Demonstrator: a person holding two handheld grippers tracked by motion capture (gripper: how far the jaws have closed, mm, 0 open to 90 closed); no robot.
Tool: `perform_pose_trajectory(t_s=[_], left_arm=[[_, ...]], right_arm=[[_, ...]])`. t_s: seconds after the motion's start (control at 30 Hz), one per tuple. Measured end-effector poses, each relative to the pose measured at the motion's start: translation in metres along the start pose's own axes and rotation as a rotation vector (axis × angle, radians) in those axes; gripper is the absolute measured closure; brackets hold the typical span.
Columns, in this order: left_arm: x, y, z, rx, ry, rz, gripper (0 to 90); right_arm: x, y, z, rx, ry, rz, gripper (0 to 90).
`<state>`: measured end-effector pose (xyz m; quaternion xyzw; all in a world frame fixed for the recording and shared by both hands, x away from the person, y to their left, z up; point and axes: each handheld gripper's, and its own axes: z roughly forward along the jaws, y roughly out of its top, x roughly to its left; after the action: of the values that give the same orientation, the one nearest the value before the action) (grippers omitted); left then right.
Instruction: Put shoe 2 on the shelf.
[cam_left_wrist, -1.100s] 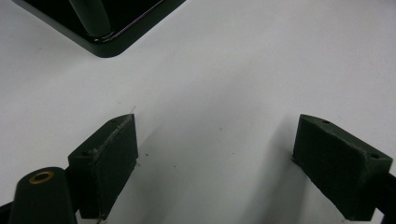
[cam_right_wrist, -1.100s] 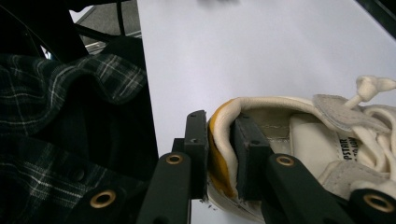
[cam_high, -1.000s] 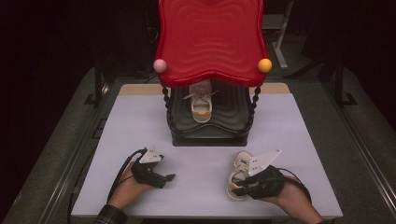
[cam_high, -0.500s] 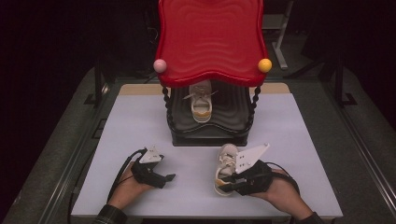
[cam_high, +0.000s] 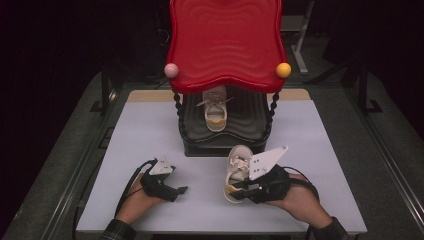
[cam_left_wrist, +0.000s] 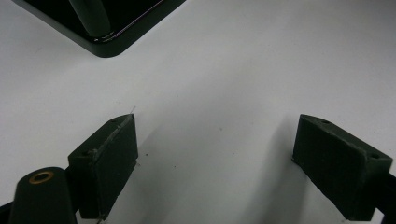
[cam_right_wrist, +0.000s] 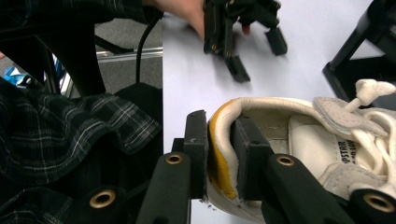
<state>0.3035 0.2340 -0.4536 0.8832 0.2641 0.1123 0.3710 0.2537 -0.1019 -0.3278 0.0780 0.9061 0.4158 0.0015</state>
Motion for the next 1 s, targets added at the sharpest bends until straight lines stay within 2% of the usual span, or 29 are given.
perform_pose_trajectory(t_s=[0.27, 0.4, 0.67, 0.7, 0.73, 0.87, 1.0], left_arm=[[0.000, 0.000, 0.000, -0.002, 0.000, -0.002, 13.1], [0.000, 0.000, 0.000, -0.002, 0.001, -0.003, 13.1], [0.000, 0.000, 0.000, -0.001, 0.000, -0.001, 13.1], [0.000, 0.000, 0.000, -0.001, 0.000, -0.001, 13.1], [0.000, 0.000, 0.000, -0.002, 0.001, -0.002, 13.1], [0.000, 0.000, 0.000, 0.001, 0.002, 0.002, 13.1], [0.000, 0.000, 0.000, 0.001, 0.002, 0.001, 13.1]], right_arm=[[-0.009, 0.019, -0.012, 0.002, -0.026, -0.036, 76.8], [-0.019, 0.027, -0.017, 0.001, -0.038, -0.059, 76.8], [-0.045, 0.040, -0.027, 0.004, -0.072, -0.075, 76.8], [-0.045, 0.040, -0.027, 0.004, -0.072, -0.075, 76.8], [-0.053, 0.042, -0.029, 0.011, -0.080, -0.077, 76.8], [-0.070, 0.045, -0.030, 0.016, -0.089, -0.079, 76.7], [-0.089, 0.047, -0.030, 0.042, -0.102, -0.061, 76.7]])
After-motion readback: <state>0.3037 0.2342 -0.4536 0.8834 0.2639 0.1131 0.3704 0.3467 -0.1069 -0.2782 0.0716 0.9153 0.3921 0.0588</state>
